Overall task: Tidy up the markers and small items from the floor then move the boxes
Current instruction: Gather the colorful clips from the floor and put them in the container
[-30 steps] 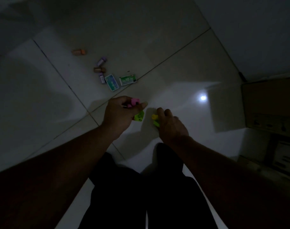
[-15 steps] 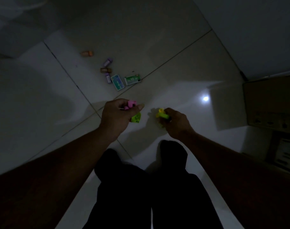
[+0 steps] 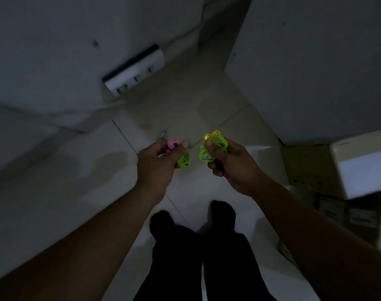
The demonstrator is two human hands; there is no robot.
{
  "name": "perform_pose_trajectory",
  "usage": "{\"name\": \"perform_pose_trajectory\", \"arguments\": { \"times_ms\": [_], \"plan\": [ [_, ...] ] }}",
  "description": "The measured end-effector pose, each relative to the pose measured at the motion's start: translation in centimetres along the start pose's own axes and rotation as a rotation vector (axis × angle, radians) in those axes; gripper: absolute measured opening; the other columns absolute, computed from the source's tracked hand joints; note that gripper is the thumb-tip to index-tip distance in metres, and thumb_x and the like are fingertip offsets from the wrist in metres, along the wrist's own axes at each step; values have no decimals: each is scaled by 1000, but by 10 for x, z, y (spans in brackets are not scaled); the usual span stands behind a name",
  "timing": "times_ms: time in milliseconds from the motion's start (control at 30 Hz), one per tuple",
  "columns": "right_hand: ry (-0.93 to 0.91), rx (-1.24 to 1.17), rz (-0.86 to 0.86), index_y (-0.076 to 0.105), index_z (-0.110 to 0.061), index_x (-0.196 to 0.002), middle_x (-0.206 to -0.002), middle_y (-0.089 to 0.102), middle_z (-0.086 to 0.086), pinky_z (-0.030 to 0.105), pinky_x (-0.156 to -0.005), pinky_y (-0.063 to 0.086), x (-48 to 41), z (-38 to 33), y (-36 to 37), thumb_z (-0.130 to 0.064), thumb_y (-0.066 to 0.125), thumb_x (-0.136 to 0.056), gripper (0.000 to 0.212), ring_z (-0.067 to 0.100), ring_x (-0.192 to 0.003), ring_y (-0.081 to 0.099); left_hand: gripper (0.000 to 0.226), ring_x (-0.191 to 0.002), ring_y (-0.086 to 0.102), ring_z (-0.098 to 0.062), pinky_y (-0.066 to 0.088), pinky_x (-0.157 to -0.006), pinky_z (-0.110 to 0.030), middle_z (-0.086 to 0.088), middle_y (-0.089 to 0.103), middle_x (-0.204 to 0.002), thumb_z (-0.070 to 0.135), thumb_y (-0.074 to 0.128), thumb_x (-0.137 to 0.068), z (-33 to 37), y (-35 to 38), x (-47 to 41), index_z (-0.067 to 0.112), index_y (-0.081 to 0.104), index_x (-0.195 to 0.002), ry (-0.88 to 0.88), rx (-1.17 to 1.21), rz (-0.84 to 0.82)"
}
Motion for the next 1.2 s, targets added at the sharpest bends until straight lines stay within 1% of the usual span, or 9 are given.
{"name": "perform_pose_trajectory", "arguments": {
  "times_ms": [33, 133, 233, 367, 533, 700, 867, 967, 1200],
  "plan": [
    [-15, -10, -7, 65, -19, -85, -75, 58, 4, 22, -42, 32, 15, -30, 12, -25, 65, -90, 8, 14, -55, 48, 8, -93, 67, -25, 56, -72, -33, -16, 71, -99, 20, 80, -72, 32, 0, 13, 19, 74, -76, 17, 22, 1],
    [-61, -13, -15, 64, -16, -85, -71, 59, 3, 22, -42, 31, 60, -104, 40, -25, 65, -89, 10, 13, -54, 46, 7, -72, 68, -14, 56, -66, -29, 0, 69, -77, 23, 82, -71, 114, 3, 54, 21, 75, -72, 76, 46, -8],
    [-108, -8, -2, 64, -16, -84, -67, 58, 0, 21, -41, 31, 105, -172, 63, -24, 63, -91, 11, 12, -53, 45, 13, -73, 66, -17, 58, -71, -36, -1, 66, -76, 30, 83, -68, 183, 2, 93, 21, 74, -74, 90, 71, -10],
    [-169, -28, 41, 64, -18, -84, -68, 60, -1, 19, -39, 30, 179, -271, 93, -24, 63, -91, 10, 8, -50, 44, 15, -70, 66, -9, 55, -63, -25, 5, 69, -70, 30, 82, -71, 297, -5, 154, 19, 73, -76, 165, 136, -29],
    [-265, -55, 73, 67, -19, -86, -71, 62, 1, 17, -38, 30, 253, -356, 121, -29, 66, -89, 10, 8, -48, 44, 12, -64, 62, -4, 52, -59, -21, 9, 66, -65, 25, 82, -72, 387, -14, 220, 18, 72, -74, 249, 194, -21],
    [-318, -72, 115, 69, -19, -84, -70, 65, -1, 17, -39, 31, 312, -403, 138, -30, 67, -88, 12, 7, -47, 46, 17, -76, 66, -14, 54, -62, -23, 2, 70, -76, 28, 82, -71, 429, -14, 273, 16, 73, -80, 265, 221, -98],
    [-327, -52, 150, 67, -15, -88, -68, 64, -3, 19, -41, 31, 339, -426, 129, -30, 66, -89, 15, 8, -49, 46, 10, -65, 63, -3, 53, -57, -19, 9, 67, -67, 23, 81, -72, 452, -13, 293, 19, 72, -76, 298, 220, -93],
    [-334, -54, 167, 66, -13, -89, -69, 62, 0, 21, -42, 32, 339, -444, 114, -28, 65, -90, 15, 9, -50, 45, 10, -63, 61, -4, 53, -59, -19, 9, 67, -64, 23, 81, -72, 471, -11, 287, 19, 72, -71, 349, 185, -97],
    [-358, 17, 229, 64, -8, -94, -71, 54, 5, 22, -43, 34, 297, -493, 62, -27, 62, -92, 19, 10, -52, 44, 12, -70, 62, -10, 57, -64, -24, 4, 66, -71, 26, 80, -72, 495, 27, 242, 19, 71, -75, 336, 128, -73]
  ]
}}
Point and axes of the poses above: each hand's wrist, its own x-axis away from the middle knuckle, its own y-axis out of the palm, z = x × y, the point moved 10 cm from there along -x, towards the middle knuckle
